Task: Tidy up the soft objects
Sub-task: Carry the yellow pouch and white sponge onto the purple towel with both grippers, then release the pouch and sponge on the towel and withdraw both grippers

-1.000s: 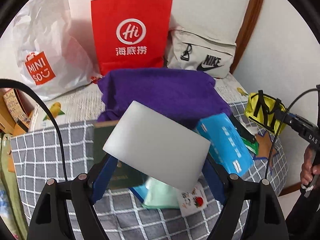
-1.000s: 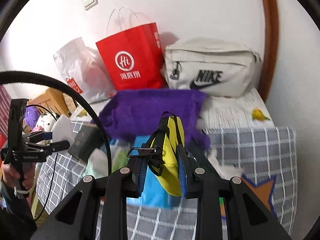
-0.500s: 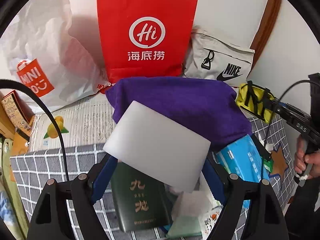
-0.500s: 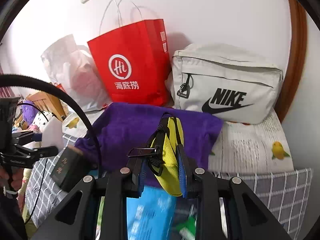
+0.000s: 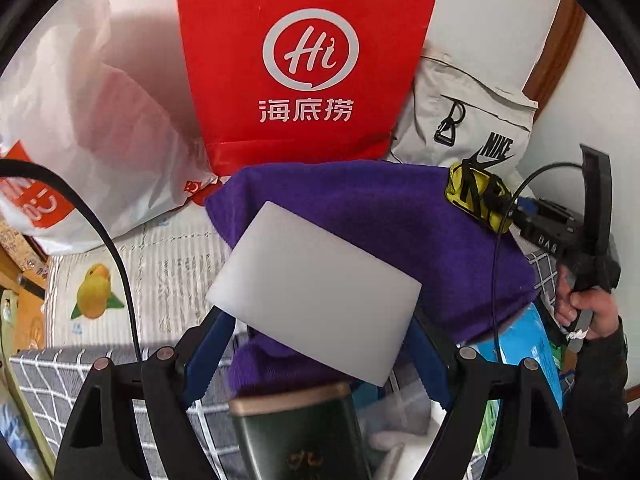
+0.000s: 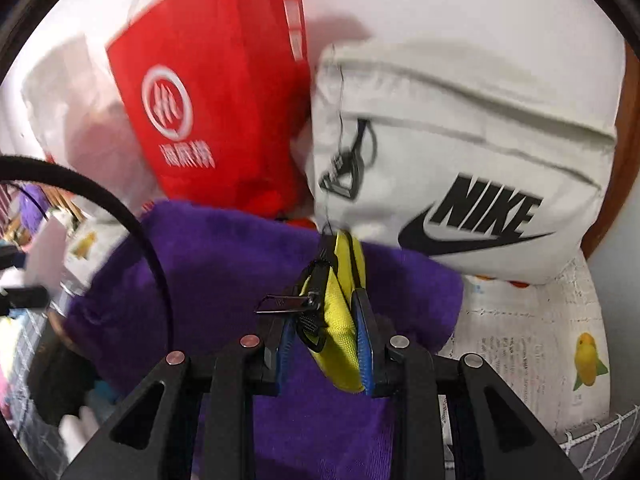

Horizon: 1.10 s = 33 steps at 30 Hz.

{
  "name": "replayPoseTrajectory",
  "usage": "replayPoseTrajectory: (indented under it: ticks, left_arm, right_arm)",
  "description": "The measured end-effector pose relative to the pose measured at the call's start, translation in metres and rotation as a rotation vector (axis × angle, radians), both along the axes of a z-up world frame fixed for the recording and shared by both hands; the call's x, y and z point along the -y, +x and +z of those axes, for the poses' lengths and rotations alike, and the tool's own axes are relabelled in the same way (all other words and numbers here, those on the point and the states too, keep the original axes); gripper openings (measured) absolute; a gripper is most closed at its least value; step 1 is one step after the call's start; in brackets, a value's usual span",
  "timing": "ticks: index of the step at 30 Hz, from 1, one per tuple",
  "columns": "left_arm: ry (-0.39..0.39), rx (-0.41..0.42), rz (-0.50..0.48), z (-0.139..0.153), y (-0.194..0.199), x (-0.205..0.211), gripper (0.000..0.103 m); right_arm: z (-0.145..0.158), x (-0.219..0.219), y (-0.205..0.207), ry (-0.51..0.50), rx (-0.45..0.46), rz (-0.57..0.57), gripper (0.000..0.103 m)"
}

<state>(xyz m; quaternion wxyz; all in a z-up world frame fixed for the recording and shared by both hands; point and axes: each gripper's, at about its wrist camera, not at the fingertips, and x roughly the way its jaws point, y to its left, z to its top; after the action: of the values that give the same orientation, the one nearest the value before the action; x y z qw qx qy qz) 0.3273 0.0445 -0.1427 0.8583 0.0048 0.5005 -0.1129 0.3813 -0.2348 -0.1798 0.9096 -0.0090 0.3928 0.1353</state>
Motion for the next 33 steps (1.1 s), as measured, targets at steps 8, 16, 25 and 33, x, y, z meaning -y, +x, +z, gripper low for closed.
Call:
replayPoseTrajectory:
  ticks: [8,16,25,33]
  left_arm:
    - [-0.022,-0.044,-0.027,-0.018,0.031,0.004,0.082]
    - [-0.007,-0.077,-0.044,-0.035,0.061,0.012,0.082]
    - [0.034,-0.137,-0.049,-0.060,0.102,0.026,0.084]
    - [0.073,-0.191,-0.063,-0.080,0.123,0.039,0.085]
  right_arm:
    - [-0.019,0.000,-0.003,0.012,-0.068,0.036,0.028]
    - [-0.023,0.006,-0.007,0.038,-0.097,0.026,0.051]
    - [-0.021,0.010,-0.017,0.054,-0.101,0.032,0.055]
    - [-0.016,0.009,-0.025,0.086,-0.102,0.056,0.060]
